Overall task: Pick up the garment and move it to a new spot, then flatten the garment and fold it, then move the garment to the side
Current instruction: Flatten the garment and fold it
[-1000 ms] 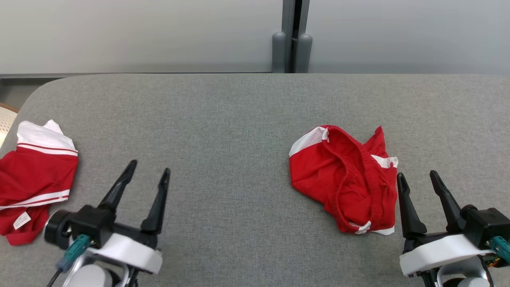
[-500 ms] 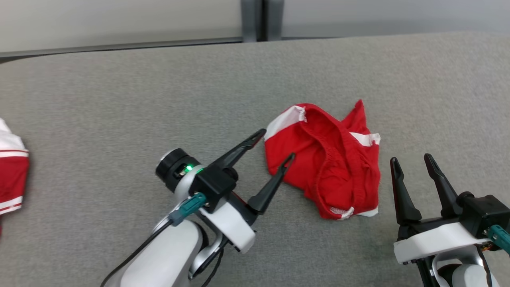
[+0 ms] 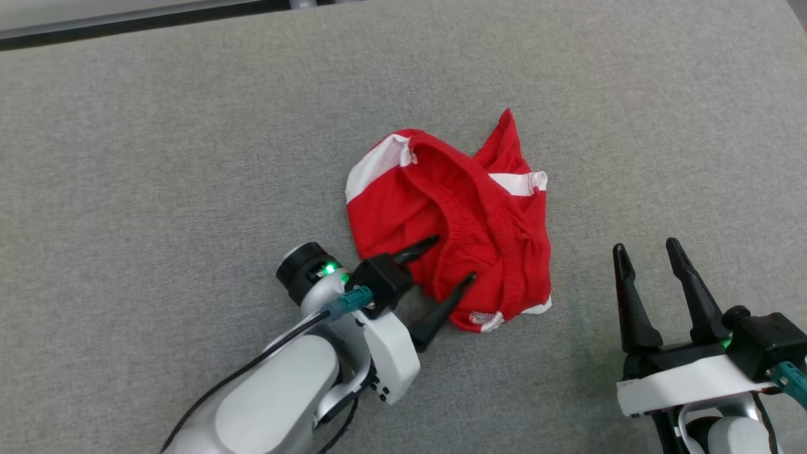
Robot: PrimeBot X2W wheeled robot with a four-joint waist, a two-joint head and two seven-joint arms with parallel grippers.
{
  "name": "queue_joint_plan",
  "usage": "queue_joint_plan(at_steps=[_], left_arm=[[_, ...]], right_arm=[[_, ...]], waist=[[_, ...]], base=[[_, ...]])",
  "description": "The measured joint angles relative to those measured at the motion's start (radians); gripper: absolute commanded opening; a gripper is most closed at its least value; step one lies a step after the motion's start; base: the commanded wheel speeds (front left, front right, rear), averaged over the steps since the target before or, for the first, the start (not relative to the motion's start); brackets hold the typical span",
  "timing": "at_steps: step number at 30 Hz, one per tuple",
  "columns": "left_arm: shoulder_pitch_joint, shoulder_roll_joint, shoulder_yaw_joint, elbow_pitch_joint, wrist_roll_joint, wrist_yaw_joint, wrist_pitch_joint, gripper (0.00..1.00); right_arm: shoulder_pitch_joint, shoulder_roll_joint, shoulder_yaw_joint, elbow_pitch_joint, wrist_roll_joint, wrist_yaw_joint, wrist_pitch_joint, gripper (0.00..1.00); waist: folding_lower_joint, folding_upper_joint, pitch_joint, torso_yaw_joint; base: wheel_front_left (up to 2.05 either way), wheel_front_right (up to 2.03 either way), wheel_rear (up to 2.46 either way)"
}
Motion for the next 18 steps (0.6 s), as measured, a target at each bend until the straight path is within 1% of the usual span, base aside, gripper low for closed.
queue_joint_plan(at_steps=[1, 2, 5, 10, 14, 18], left_arm=[[-0.004, 0.005, 0.001, 0.009, -0.003, 0.000, -0.005, 0.30], [-0.008, 0.009, 0.001, 0.013, -0.005, 0.000, -0.008, 0.01], [-0.014, 0.025, 0.003, 0.007, -0.001, 0.000, -0.049, 0.00], [0.002, 0.073, 0.015, -0.070, -0.001, 0.001, -0.106, 0.00], [0.048, 0.130, 0.027, -0.158, -0.001, 0.013, -0.126, 0.00], [0.125, 0.210, 0.046, -0.234, -0.013, 0.035, -0.130, 0.00]], right_arm=[[0.000, 0.000, 0.000, 0.003, 0.001, 0.000, -0.003, 1.00], [-0.001, 0.000, -0.001, 0.007, 0.002, 0.000, -0.007, 1.00], [-0.003, 0.000, -0.007, 0.018, 0.007, 0.000, -0.015, 1.00], [-0.003, 0.000, -0.015, 0.036, 0.013, 0.000, -0.015, 1.00], [-0.003, 0.000, -0.026, 0.040, 0.013, 0.000, -0.009, 1.00], [-0.003, 0.000, -0.033, 0.045, 0.014, 0.000, -0.001, 1.00]], waist=[[0.0000, 0.0000, 0.005, -0.005], [0.0000, 0.0000, 0.009, -0.009], [0.0000, 0.0000, 0.008, -0.005], [0.0000, 0.0000, -0.009, 0.020], [0.0000, 0.0000, -0.026, 0.047], [0.0000, 0.0000, -0.043, 0.074]], base=[[0.00, 0.00, 0.00], [0.00, 0.00, 0.00], [0.00, 0.00, 0.00], [0.00, 0.00, 0.00], [0.00, 0.00, 0.00], [0.00, 0.00, 0.00]])
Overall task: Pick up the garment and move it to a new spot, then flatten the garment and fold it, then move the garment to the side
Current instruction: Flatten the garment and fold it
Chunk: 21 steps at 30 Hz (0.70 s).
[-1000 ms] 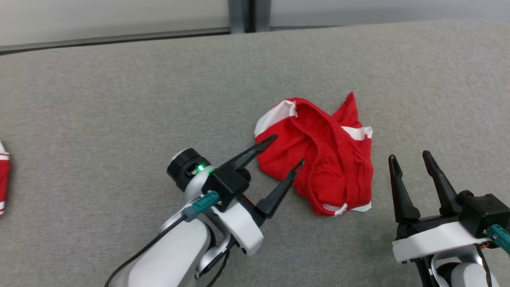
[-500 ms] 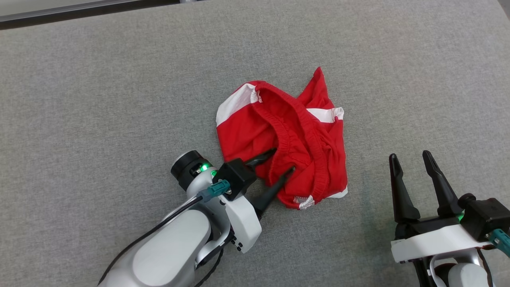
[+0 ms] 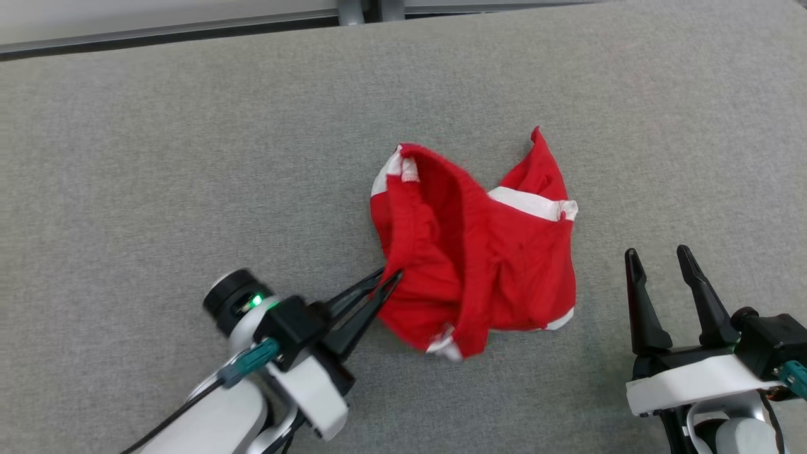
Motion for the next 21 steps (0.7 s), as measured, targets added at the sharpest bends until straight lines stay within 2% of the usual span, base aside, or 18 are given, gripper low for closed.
queue_joint_plan(at_steps=[7, 14, 15, 16, 17, 21], left_arm=[[0.143, 0.095, 0.033, -0.028, -0.053, 0.045, -0.005, 0.00], [0.233, 0.129, 0.051, 0.043, -0.117, 0.063, 0.003, 0.00], [0.241, 0.129, 0.055, 0.058, -0.132, 0.062, 0.008, 0.05], [0.248, 0.128, 0.059, 0.073, -0.142, 0.065, 0.010, 0.45], [0.253, 0.125, 0.065, 0.086, -0.152, 0.068, 0.010, 1.00], [0.262, 0.098, 0.108, 0.098, -0.182, 0.099, -0.031, 1.00]], right_arm=[[0.000, 0.000, -0.006, 0.018, 0.002, 0.000, 0.011, 1.00], [0.006, 0.000, -0.010, 0.021, -0.001, 0.000, 0.024, 1.00], [0.006, 0.000, -0.012, 0.020, -0.003, 0.000, 0.030, 1.00], [0.006, 0.000, -0.013, 0.019, -0.005, 0.000, 0.030, 1.00], [0.006, 0.000, -0.014, 0.018, -0.010, 0.000, 0.031, 1.00], [0.016, 0.000, -0.024, 0.007, -0.022, 0.000, 0.044, 1.00]], waist=[[0.0000, 0.0000, -0.029, 0.034], [0.0000, 0.0000, -0.053, 0.054], [0.0000, 0.0000, -0.055, 0.056], [0.0000, 0.0000, -0.058, 0.058], [0.0000, 0.0000, -0.061, 0.059], [0.0000, 0.0000, -0.080, 0.066]], base=[[0.00, 0.00, 0.00], [0.00, 0.00, 0.00], [0.00, 0.00, 0.00], [0.00, 0.00, 0.00], [0.00, 0.00, 0.00], [0.00, 0.00, 0.00]])
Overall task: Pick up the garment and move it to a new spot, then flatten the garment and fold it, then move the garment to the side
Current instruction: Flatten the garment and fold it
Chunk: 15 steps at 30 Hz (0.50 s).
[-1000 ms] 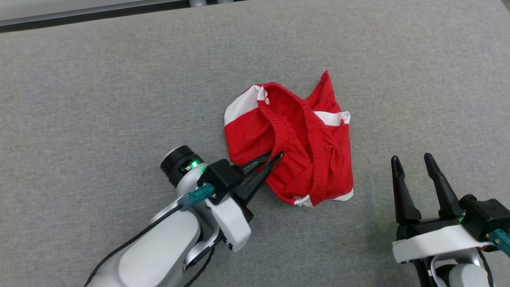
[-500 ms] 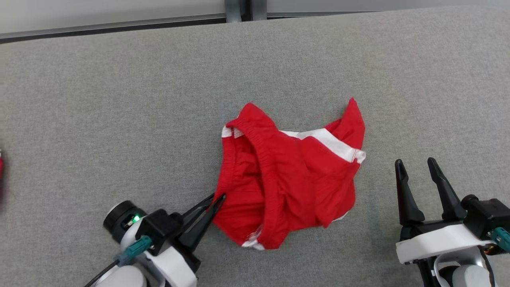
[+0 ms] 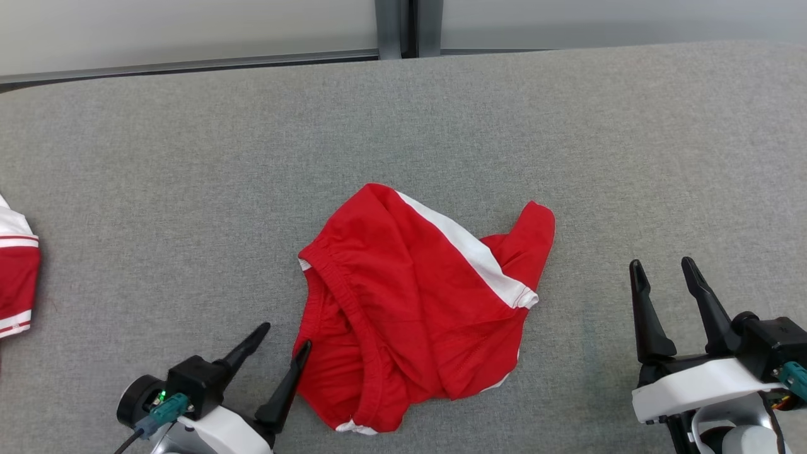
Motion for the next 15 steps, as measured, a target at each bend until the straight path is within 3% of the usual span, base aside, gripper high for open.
queue_joint_plan(at_steps=[9, 15], left_arm=[[0.018, -0.046, 0.171, -0.095, 0.009, 0.105, -0.043, 1.00], [0.046, -0.072, 0.321, -0.174, 0.074, 0.135, -0.044, 1.00]], right_arm=[[0.022, 0.000, -0.009, -0.033, -0.013, 0.000, 0.029, 1.00], [0.038, 0.000, -0.011, -0.047, -0.023, 0.000, 0.048, 1.00]], waist=[[0.0000, 0.0000, -0.055, 0.011], [0.0000, 0.0000, -0.093, 0.022]], base=[[0.00, 0.00, 0.00], [0.00, 0.00, 0.00]])
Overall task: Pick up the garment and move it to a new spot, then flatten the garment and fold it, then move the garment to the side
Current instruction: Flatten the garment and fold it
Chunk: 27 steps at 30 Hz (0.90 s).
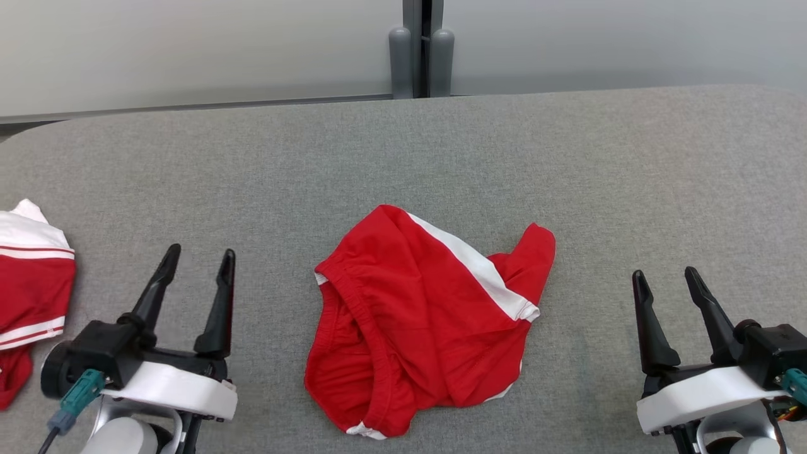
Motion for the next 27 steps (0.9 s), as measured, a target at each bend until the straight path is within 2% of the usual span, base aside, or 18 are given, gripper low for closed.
queue_joint_plan(at_steps=[6, 27], left_arm=[[0.053, -0.008, 0.091, -0.006, 0.045, -0.010, 0.000, 1.00], [0.090, -0.041, 0.151, 0.029, 0.101, -0.068, 0.000, 1.00]], right_arm=[[0.018, 0.000, 0.005, -0.008, -0.006, 0.000, 0.018, 1.00], [0.033, 0.000, 0.007, -0.019, -0.006, 0.000, 0.032, 1.00]], waist=[[0.0000, 0.0000, -0.035, 0.010], [0.0000, 0.0000, -0.038, 0.021]], base=[[0.00, 0.00, 0.00], [0.00, 0.00, 0.00]])
